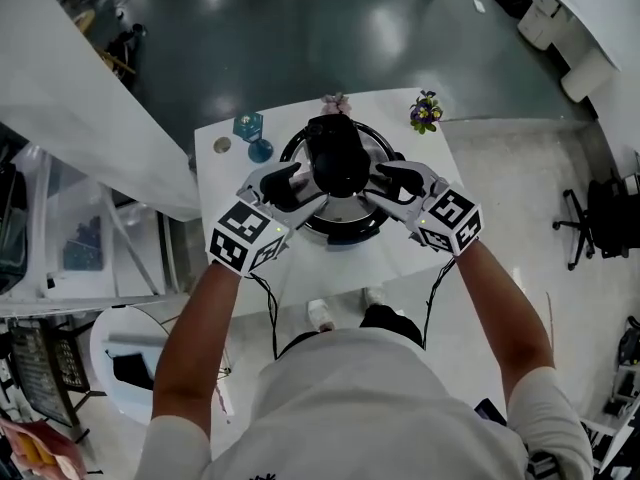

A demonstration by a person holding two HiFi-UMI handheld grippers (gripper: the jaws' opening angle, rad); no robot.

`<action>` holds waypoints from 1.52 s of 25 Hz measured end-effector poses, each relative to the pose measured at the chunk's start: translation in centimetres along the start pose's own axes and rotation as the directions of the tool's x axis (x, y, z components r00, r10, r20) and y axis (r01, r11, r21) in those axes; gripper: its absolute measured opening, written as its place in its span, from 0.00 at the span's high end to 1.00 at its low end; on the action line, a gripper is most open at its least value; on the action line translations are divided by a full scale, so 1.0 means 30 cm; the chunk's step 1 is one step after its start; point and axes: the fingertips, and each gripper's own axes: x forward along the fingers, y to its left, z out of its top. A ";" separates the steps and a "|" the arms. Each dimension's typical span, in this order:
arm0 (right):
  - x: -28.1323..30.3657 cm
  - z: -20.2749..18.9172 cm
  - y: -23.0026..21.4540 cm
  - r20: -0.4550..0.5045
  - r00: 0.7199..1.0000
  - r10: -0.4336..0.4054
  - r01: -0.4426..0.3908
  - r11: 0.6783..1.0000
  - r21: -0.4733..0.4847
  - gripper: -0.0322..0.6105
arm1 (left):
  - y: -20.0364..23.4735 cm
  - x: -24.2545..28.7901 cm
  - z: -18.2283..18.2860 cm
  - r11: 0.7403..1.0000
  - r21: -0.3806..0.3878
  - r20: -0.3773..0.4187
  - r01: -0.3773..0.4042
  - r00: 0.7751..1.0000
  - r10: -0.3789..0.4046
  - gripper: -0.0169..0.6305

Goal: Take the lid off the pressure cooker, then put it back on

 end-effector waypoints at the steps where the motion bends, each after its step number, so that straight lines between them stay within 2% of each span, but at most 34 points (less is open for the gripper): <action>1: -0.017 -0.007 0.008 0.006 1.000 -0.018 0.018 1.000 0.014 0.62 | -0.009 -0.010 0.000 1.000 -0.012 0.012 -0.002 1.000 0.002 0.55; 4: -0.067 -0.036 0.040 0.020 0.997 -0.072 0.071 0.996 0.052 0.68 | -0.030 -0.040 -0.012 0.998 -0.053 0.038 -0.027 0.999 0.029 0.61; 8: -0.122 -0.057 0.100 0.042 0.991 -0.124 0.120 0.989 0.080 0.85 | -0.058 -0.094 -0.038 0.993 -0.077 0.049 -0.086 0.995 0.090 0.76; 16: -0.246 -0.134 0.269 0.065 0.991 -0.118 0.106 0.981 0.160 0.93 | -0.247 -0.174 -0.053 0.984 -0.130 0.069 -0.120 0.989 0.130 0.97; 27: -0.450 -0.264 0.565 0.059 0.998 -0.005 -0.005 0.985 0.171 0.93 | -0.687 -0.198 -0.151 0.975 -0.207 0.025 -0.074 0.996 0.081 0.97; 33: -0.592 -0.338 0.680 0.074 0.997 0.018 -0.031 0.983 0.181 0.93 | -0.905 -0.216 -0.223 0.962 -0.257 -0.008 -0.089 0.996 0.090 0.97; 38: -0.672 -0.409 0.764 0.080 0.996 0.027 -0.042 0.979 0.202 0.93 | -1.033 -0.253 -0.279 0.954 -0.273 -0.021 -0.121 0.993 0.120 0.97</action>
